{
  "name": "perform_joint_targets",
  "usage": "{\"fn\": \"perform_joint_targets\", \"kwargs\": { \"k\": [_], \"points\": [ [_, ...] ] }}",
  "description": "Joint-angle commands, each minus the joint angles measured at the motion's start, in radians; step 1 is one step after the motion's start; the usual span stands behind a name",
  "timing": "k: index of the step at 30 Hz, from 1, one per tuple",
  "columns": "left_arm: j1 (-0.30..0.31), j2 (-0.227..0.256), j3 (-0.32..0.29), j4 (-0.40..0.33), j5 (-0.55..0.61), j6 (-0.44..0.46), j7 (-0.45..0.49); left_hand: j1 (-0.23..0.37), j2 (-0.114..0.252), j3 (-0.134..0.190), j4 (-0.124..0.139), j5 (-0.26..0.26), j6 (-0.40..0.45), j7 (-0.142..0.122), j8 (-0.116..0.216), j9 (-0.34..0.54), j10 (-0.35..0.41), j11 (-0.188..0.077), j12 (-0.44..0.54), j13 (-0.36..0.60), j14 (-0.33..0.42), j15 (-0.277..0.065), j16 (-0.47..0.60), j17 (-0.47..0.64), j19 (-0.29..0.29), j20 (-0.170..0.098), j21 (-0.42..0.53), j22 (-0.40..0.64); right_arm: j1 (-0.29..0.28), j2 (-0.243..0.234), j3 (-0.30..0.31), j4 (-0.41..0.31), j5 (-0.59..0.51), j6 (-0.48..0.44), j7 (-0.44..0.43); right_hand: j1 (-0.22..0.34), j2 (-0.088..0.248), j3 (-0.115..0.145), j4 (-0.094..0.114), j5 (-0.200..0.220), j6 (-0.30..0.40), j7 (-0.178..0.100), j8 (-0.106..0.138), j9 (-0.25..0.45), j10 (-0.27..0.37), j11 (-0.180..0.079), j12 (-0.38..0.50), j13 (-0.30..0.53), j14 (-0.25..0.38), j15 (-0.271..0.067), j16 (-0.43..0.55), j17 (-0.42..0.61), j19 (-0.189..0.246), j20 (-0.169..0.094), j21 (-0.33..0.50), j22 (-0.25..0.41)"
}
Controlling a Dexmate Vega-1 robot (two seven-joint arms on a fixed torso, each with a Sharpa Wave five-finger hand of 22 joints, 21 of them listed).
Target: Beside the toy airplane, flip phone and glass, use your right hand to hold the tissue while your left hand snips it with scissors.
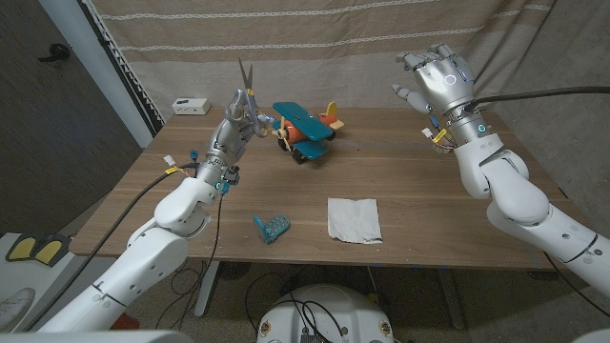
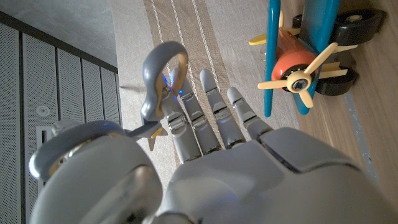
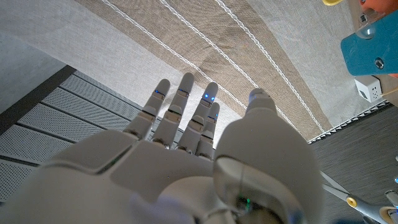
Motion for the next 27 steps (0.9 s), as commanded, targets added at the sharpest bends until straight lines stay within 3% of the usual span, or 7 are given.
{"fn": "perform_joint_targets", "kwargs": {
  "k": [1, 27],
  "points": [
    [0.005, 0.067, -0.021, -0.009, -0.003, 0.090, -0.031, 0.004, 0.006, 0.001, -0.004, 0.007, -0.004, 0.018, 0.004, 0.006, 0.039, -0.039, 0.037, 0.104, 0.008, -0.140, 0.000, 0.003, 0.007, 0.004, -0.007, 0.002, -0.009, 0.002, 0.002, -0.010, -0.008, -0.012, 0.000, -0.006, 0.001, -0.010, -0.001, 0.004, 0.007, -0.001, 0.000, 0.004, -0.002, 0.002, 0.005, 0.000, -0.006, -0.168, 0.004, 0.001, 0.007, 0.001, -0.002, 0.004],
    [-0.010, 0.120, -0.012, -0.014, -0.031, 0.162, -0.078, 0.002, 0.005, 0.000, -0.001, 0.015, 0.013, 0.020, 0.012, 0.018, 0.045, -0.038, 0.050, 0.110, 0.009, -0.140, -0.002, 0.001, -0.004, 0.014, -0.018, 0.004, -0.018, 0.002, 0.006, -0.008, -0.003, -0.015, 0.004, -0.008, 0.002, -0.012, -0.002, 0.005, -0.008, 0.006, -0.017, 0.002, -0.005, 0.001, 0.005, -0.001, -0.007, -0.167, 0.005, -0.001, 0.008, 0.002, -0.009, 0.004]
  ]
}}
